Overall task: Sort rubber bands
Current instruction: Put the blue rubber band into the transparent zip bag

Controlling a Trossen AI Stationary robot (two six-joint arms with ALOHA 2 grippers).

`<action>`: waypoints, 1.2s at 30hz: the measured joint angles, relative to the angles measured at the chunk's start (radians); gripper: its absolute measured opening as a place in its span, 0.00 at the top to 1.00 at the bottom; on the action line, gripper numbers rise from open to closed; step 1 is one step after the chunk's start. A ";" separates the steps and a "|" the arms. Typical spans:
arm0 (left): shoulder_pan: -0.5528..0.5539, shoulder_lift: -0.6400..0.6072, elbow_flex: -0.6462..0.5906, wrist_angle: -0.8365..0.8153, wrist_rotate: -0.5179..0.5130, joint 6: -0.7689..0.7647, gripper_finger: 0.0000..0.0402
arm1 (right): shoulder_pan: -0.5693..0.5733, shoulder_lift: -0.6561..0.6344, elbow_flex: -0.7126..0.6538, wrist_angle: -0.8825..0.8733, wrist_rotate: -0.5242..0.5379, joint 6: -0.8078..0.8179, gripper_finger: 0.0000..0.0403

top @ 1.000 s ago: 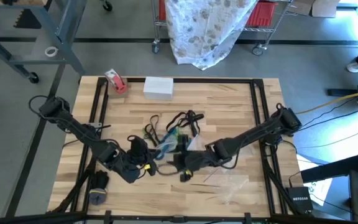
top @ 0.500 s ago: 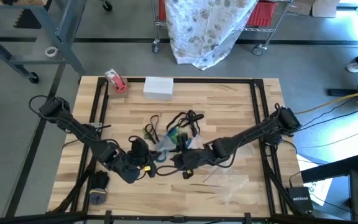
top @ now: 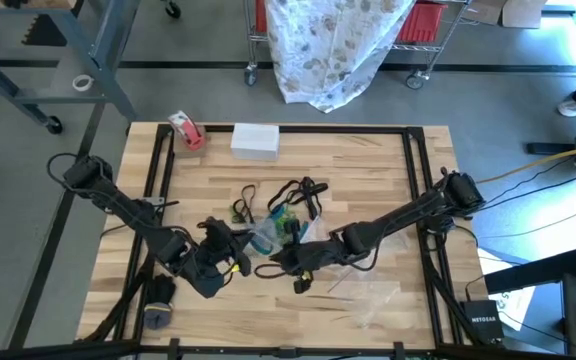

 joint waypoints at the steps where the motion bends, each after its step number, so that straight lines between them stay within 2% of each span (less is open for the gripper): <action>1: 0.003 0.000 0.000 0.003 -0.005 -0.003 1.00 | 0.000 0.000 -0.001 0.018 -0.001 0.003 0.99; 5: 0.016 0.024 0.000 0.056 -0.010 -0.005 1.00 | -0.008 0.009 0.000 0.089 -0.004 0.016 0.99; 9: 0.030 0.059 0.000 0.092 -0.010 -0.005 1.00 | -0.013 0.046 0.000 0.172 -0.051 0.019 1.00; 14: 0.045 0.066 0.000 0.094 -0.012 -0.003 1.00 | -0.012 0.099 -0.001 0.185 -0.053 0.026 1.00; 22: 0.049 0.066 0.000 0.042 0.173 0.095 1.00 | -0.012 0.097 -0.001 0.116 -0.042 0.046 1.00; 26: 0.048 0.066 0.000 -0.033 0.270 0.109 1.00 | -0.012 0.094 0.000 0.073 0.018 0.115 1.00; 32: 0.054 0.066 0.000 -0.063 0.283 0.081 1.00 | -0.013 0.094 -0.001 0.039 0.018 0.234 1.00; 36: 0.066 0.066 0.000 -0.054 0.283 0.071 1.00 | -0.018 0.083 0.000 0.010 0.018 0.250 0.92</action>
